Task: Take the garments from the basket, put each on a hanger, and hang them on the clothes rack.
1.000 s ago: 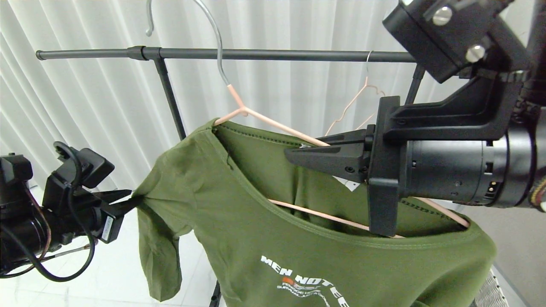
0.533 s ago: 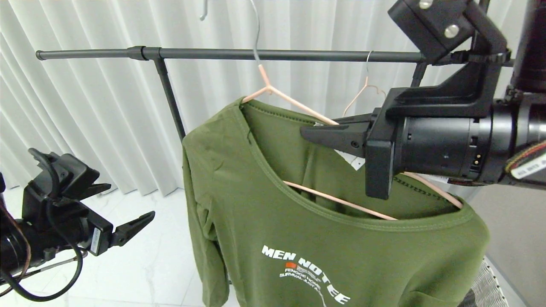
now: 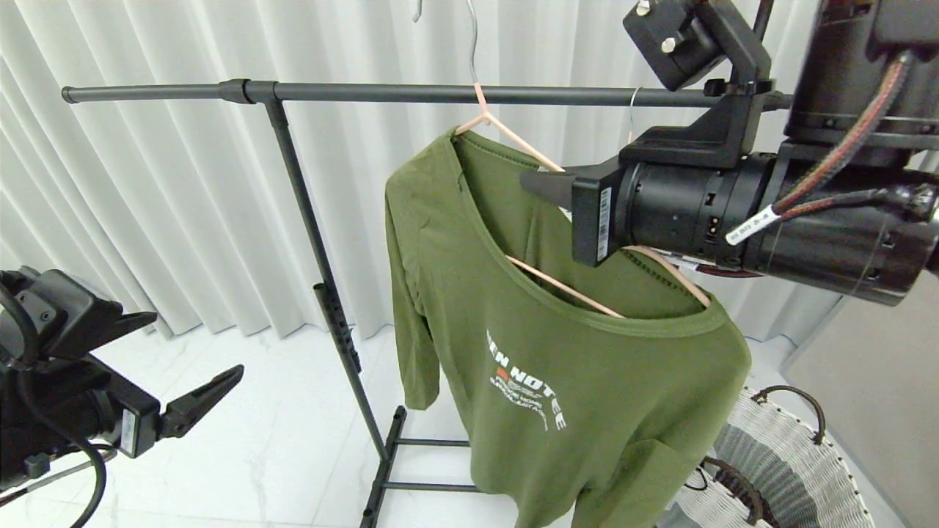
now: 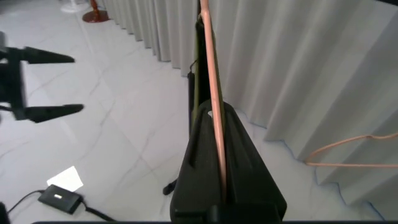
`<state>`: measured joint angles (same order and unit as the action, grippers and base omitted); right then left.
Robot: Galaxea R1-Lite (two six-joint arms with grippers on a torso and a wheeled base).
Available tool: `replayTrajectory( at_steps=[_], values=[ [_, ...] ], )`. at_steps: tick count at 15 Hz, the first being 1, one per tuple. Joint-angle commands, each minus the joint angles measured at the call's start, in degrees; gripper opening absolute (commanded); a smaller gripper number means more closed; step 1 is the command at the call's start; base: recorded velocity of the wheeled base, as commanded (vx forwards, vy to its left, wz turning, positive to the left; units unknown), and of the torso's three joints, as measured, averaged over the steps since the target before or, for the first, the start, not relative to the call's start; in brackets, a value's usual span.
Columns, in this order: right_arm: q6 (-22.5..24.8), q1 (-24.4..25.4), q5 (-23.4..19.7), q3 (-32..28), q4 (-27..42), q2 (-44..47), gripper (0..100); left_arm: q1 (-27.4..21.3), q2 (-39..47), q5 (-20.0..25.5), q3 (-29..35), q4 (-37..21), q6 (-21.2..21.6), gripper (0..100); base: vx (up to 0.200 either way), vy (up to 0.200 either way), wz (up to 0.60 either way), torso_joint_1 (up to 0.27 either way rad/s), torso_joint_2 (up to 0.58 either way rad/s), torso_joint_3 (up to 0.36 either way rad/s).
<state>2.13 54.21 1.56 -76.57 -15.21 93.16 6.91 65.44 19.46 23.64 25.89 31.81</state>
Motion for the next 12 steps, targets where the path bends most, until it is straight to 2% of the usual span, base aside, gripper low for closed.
replayTrajectory(
  at_steps=[1,2,12],
  values=[
    [0.1,-0.9,0.1,-1.7,-0.2,2.1,0,-0.1,-1.0,-0.7,-0.2,0.0,0.0,100,0.0,0.0,0.0,0.0,0.0,0.0],
    [0.1,-1.2,0.1,-2.1,-0.2,2.5,0,-0.1,-1.0,-0.9,-0.1,0.0,0.0,100,0.0,0.0,0.0,0.0,0.0,0.0],
    [0.1,-3.0,1.2,-3.8,-1.5,4.7,0,-0.2,-0.9,-0.6,-0.2,0.0,-0.1,100,0.2,0.0,0.0,0.0,0.0,0.002]
  ],
)
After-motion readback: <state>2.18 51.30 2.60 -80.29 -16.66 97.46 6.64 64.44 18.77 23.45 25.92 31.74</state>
